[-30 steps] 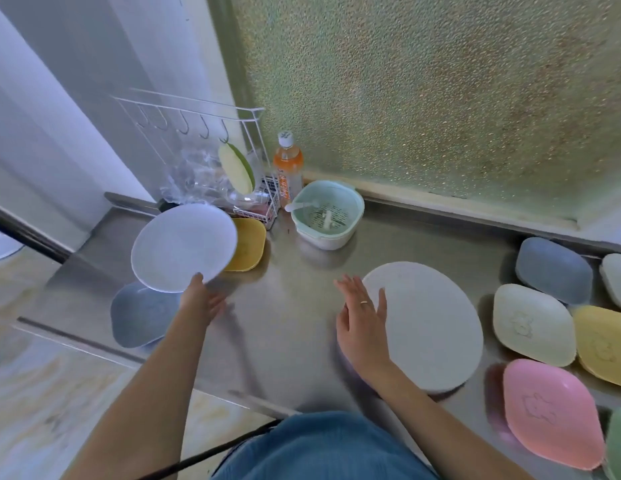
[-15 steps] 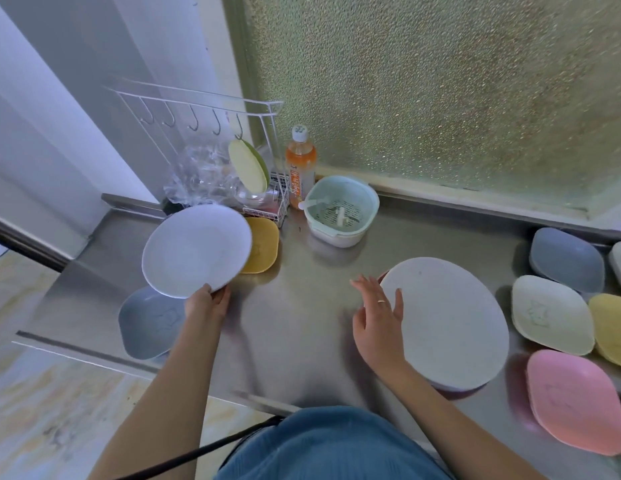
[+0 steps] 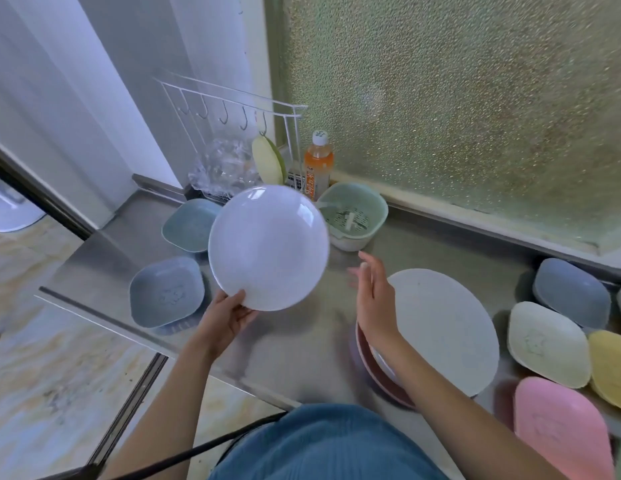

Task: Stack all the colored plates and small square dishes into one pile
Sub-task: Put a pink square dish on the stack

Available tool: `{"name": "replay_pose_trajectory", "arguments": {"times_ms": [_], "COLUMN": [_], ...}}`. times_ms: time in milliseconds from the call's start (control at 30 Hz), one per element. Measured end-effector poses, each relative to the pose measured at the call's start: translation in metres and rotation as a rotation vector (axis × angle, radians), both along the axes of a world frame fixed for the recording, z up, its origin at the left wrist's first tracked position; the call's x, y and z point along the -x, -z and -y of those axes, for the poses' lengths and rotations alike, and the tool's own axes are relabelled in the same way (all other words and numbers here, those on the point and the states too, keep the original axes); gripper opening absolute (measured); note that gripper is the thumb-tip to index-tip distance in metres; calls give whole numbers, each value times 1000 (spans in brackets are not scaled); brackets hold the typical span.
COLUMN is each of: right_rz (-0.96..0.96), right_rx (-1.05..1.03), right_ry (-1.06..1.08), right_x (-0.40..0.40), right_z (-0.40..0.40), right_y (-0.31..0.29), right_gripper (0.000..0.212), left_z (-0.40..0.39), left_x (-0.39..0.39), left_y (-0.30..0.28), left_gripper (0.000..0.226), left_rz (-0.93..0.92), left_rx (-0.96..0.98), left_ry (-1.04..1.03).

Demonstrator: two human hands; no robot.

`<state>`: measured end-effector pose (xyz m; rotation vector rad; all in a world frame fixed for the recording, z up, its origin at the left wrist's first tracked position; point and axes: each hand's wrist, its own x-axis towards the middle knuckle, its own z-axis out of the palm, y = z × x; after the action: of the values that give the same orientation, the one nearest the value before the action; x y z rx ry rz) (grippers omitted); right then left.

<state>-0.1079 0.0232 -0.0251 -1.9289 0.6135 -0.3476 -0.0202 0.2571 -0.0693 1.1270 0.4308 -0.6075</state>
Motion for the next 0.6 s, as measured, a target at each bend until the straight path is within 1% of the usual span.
{"name": "replay_pose_trajectory", "arguments": {"times_ms": [67,100,167,233,300,367,400,467,500,533,600], "right_rz": [4,9,-10,-47,-97,-174,-213,-290,-334,-375,-446], "right_rx": [-50,-34,33,101,207,303,333,368,376,382,395], "right_ry": [62,87,144,245,328,375,399,438,443,435,397], "right_x": [7,11,23,40,62,85,95,112,119,124,132], "right_z": [11,18,35,56,79,99,108,121,126,129,134], "right_y": [-7,-10,-13,-11,-3,4,7,10,10,10,10], "right_gripper": [31,31,29,28,31,32,32,31,31,31,32], "left_z": [18,29,53,78,105,133,146,168,177,182,187], "left_x": [11,16,25,33,39,48,53,61,64,67,73], "left_y": [-4,-6,-11,-16,-22,-29,-31,-27,-25,-21,-17], "left_gripper": [27,25,25,26,22,14,14,31,40,47,52], "left_rz": [-14,-18,-14,14,82,177,227,357,452,552,713], "left_rx": [-19,-29,-57,-93,-161,-293,-373,-539,-640,-752,-957], "left_ry": [110,174,342,506,602,623,622,632,652,681,764]}}
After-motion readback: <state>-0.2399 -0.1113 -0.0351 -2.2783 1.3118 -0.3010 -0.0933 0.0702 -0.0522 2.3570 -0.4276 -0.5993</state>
